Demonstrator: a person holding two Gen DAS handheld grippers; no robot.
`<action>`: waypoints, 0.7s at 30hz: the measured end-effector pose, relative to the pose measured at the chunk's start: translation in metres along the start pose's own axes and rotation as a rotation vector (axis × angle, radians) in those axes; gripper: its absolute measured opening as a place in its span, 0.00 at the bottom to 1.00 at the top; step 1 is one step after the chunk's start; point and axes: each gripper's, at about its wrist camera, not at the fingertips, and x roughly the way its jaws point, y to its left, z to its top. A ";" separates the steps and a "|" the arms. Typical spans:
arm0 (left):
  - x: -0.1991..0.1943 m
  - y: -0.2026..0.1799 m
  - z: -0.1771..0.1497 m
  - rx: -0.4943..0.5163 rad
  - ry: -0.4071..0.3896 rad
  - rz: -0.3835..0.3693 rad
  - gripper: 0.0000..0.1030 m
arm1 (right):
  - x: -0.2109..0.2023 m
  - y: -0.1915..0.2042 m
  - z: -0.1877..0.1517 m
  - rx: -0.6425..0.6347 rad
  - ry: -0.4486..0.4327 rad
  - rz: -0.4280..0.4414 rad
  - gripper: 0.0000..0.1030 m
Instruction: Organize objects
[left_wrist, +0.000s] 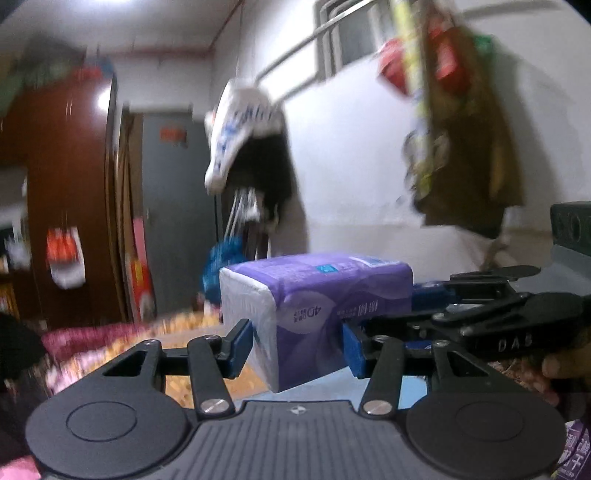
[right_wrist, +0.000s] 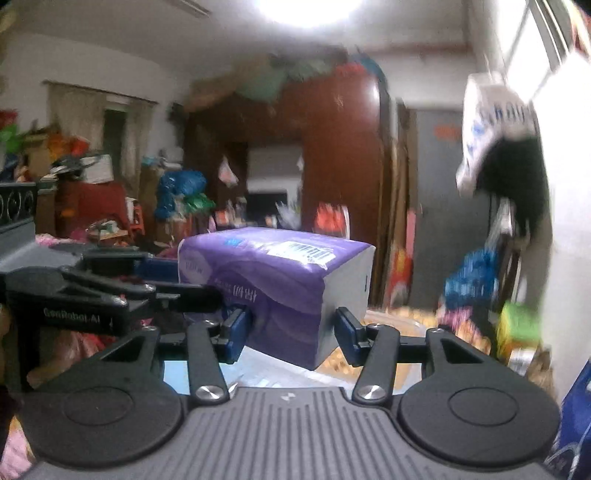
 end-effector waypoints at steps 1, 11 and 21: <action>0.017 0.010 0.002 -0.025 0.040 -0.005 0.53 | 0.017 -0.009 0.003 0.025 0.037 -0.001 0.52; 0.115 0.072 -0.020 -0.224 0.325 -0.011 0.55 | 0.115 -0.041 -0.014 0.091 0.346 -0.069 0.51; 0.106 0.078 -0.024 -0.262 0.319 0.040 0.61 | 0.104 -0.038 -0.018 0.090 0.366 -0.125 0.72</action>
